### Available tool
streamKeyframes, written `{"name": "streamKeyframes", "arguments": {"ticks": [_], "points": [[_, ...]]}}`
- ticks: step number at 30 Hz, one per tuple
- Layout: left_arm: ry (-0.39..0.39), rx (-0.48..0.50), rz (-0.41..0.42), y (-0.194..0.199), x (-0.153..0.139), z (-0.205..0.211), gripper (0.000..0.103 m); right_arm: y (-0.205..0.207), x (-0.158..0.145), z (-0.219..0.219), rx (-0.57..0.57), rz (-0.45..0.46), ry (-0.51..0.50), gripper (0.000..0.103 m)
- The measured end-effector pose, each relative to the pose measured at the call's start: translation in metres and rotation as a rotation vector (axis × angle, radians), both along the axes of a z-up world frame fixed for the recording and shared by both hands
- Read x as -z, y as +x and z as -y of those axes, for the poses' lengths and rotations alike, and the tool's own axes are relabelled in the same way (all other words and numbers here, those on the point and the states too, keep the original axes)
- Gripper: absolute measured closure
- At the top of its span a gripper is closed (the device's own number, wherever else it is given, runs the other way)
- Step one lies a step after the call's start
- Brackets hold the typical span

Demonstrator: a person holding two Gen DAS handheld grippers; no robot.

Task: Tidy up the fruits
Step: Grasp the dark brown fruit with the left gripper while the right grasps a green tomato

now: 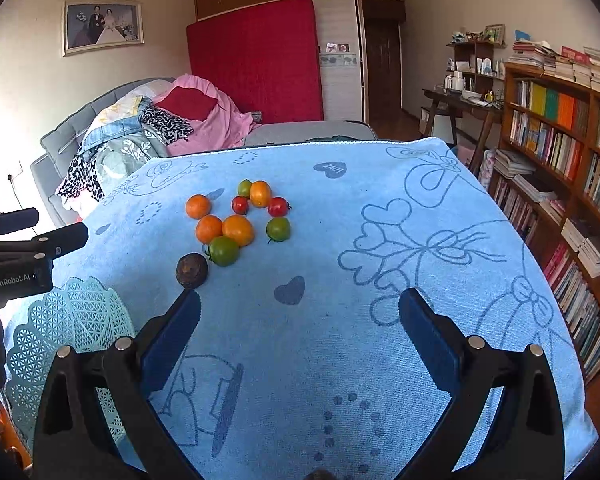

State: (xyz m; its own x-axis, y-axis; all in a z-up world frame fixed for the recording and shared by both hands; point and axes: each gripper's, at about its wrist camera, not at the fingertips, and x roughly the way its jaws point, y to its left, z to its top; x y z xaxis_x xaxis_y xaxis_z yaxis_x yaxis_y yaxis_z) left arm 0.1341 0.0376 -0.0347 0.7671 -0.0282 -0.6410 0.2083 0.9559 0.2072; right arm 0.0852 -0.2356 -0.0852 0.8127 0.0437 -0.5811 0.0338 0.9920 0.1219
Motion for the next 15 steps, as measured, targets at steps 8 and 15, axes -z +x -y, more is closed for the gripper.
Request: {"name": "streamKeyframes", "arguments": {"ticks": [8,15], "points": [[0.011,0.056,-0.087,0.043,0.019,0.013,0.009,0.053,0.008,-0.008,-0.058,-0.071,-0.005,0.002],[0.009,0.095,-0.206,0.074,0.052,0.031,0.009,0.091,0.025,0.005,-0.022,-0.142,0.024,0.002]]}}
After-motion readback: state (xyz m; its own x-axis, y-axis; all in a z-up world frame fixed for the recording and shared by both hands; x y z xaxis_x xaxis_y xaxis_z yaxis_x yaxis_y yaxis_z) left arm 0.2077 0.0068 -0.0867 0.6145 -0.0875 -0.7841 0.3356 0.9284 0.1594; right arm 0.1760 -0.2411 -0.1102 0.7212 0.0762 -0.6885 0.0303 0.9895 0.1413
